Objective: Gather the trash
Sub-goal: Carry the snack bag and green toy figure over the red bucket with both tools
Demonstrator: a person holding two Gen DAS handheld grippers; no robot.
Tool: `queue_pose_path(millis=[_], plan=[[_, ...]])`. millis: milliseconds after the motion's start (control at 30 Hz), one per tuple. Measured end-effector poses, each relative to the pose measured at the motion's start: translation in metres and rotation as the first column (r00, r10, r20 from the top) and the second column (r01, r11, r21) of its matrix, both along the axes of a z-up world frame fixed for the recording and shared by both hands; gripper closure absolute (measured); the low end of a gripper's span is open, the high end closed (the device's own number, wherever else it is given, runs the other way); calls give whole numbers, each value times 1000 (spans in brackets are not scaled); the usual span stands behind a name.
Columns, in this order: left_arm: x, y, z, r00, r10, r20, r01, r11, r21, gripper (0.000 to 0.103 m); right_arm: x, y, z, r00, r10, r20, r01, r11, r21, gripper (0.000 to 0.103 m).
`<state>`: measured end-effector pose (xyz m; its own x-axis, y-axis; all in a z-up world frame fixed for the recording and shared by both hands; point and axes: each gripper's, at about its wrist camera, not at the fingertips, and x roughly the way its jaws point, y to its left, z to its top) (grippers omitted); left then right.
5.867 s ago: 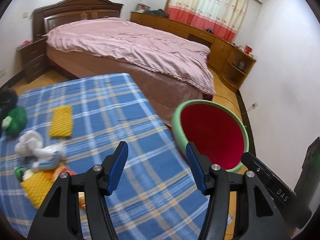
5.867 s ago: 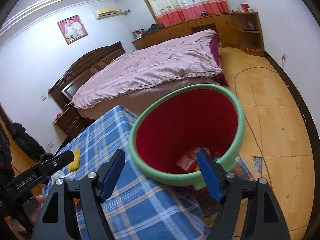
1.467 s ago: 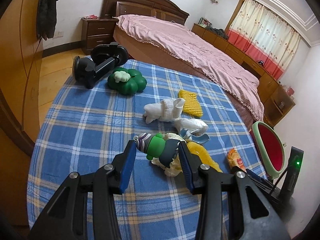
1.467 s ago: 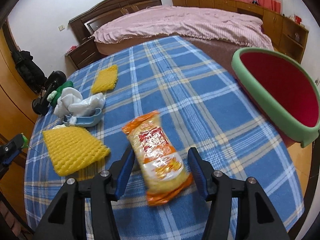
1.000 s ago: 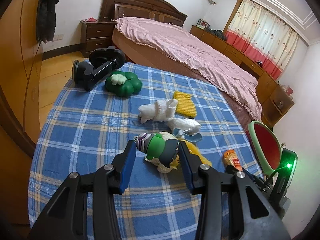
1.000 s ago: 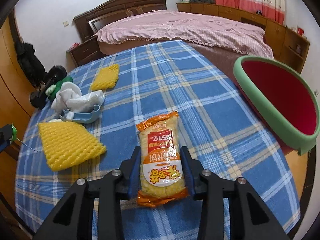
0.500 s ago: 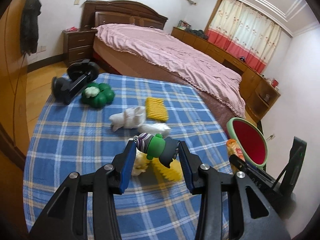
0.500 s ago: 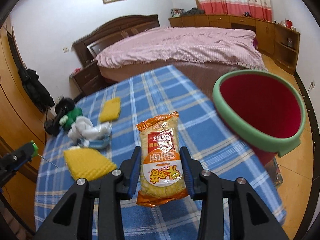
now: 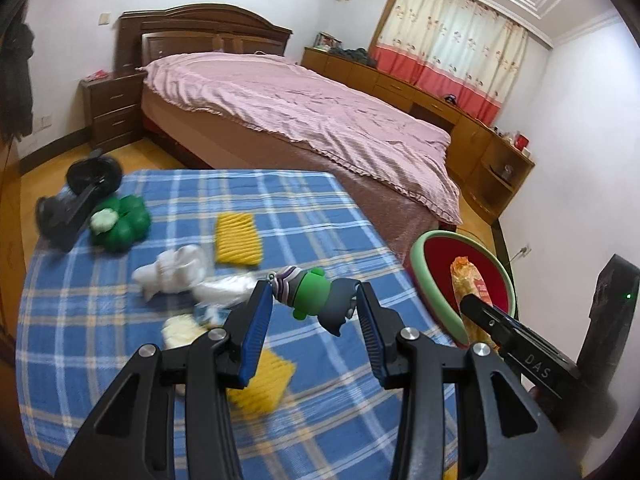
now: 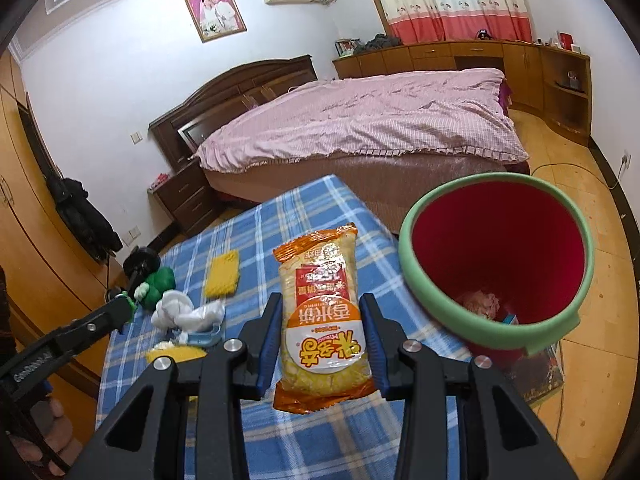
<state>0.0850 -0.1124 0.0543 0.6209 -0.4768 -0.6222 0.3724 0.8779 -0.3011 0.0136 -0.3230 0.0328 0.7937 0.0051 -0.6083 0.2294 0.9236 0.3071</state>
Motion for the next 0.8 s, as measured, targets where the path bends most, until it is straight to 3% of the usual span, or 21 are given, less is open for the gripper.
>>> queue_pose_path(millis=[433, 800], plan=[[18, -89, -2, 993, -120, -12, 120, 992, 36, 59, -8, -74, 3, 993, -112, 23, 111, 994, 23, 62], [30, -173, -23, 964, -260, -47, 262, 964, 39, 59, -10, -139, -19, 969, -244, -28, 245, 968, 44, 62]])
